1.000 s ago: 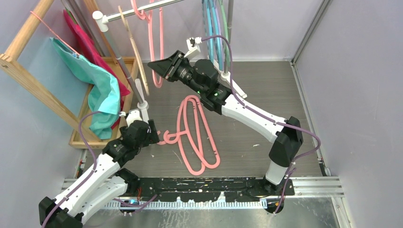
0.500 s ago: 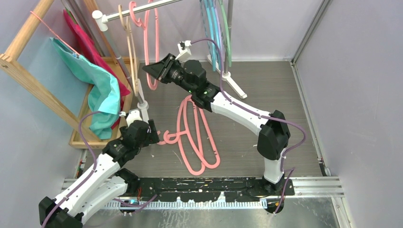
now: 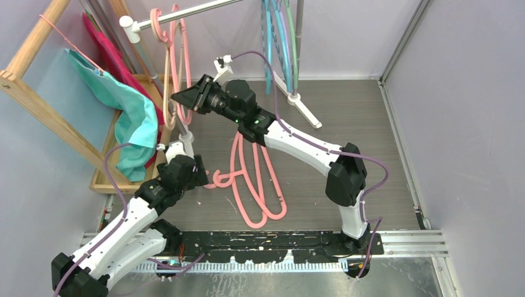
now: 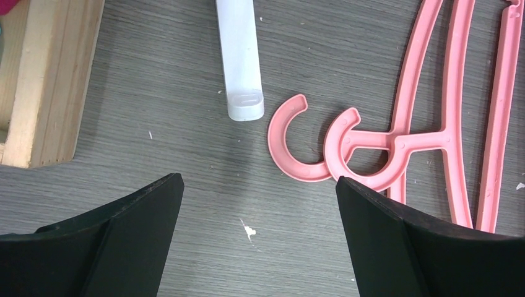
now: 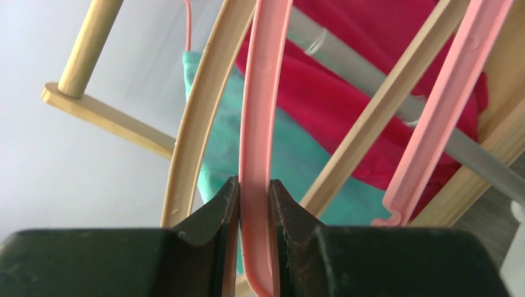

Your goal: Organize the hangers

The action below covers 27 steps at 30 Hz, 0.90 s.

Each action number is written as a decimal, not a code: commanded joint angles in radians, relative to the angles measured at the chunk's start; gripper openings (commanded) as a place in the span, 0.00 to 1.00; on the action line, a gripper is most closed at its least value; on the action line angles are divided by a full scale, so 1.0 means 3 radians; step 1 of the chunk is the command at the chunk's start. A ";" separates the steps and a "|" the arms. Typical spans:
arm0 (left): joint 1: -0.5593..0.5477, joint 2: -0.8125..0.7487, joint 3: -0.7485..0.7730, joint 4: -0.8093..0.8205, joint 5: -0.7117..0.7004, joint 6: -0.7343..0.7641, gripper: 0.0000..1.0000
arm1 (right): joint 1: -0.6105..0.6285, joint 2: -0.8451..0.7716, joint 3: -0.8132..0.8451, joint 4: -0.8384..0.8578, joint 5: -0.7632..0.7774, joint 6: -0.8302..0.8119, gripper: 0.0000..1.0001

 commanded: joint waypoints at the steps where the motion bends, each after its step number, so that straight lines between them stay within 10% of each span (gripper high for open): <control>1: -0.0006 0.0016 0.0125 0.0135 -0.0057 -0.0007 0.98 | 0.0144 0.0078 0.0180 -0.0179 -0.0263 -0.0096 0.01; 7: -0.0005 0.0084 0.0127 0.0170 -0.0031 -0.0021 0.98 | 0.0180 0.0012 0.0113 -0.0277 -0.0248 -0.0208 0.04; 15: -0.0005 0.0107 0.0122 0.0171 -0.0039 -0.0023 0.98 | 0.0180 -0.0339 -0.0180 -0.0285 -0.0045 -0.0481 0.59; 27: -0.0005 0.0129 0.0148 0.0121 -0.0069 -0.0033 0.98 | 0.0187 -0.1591 -0.1579 -0.0254 0.0596 -0.1175 0.86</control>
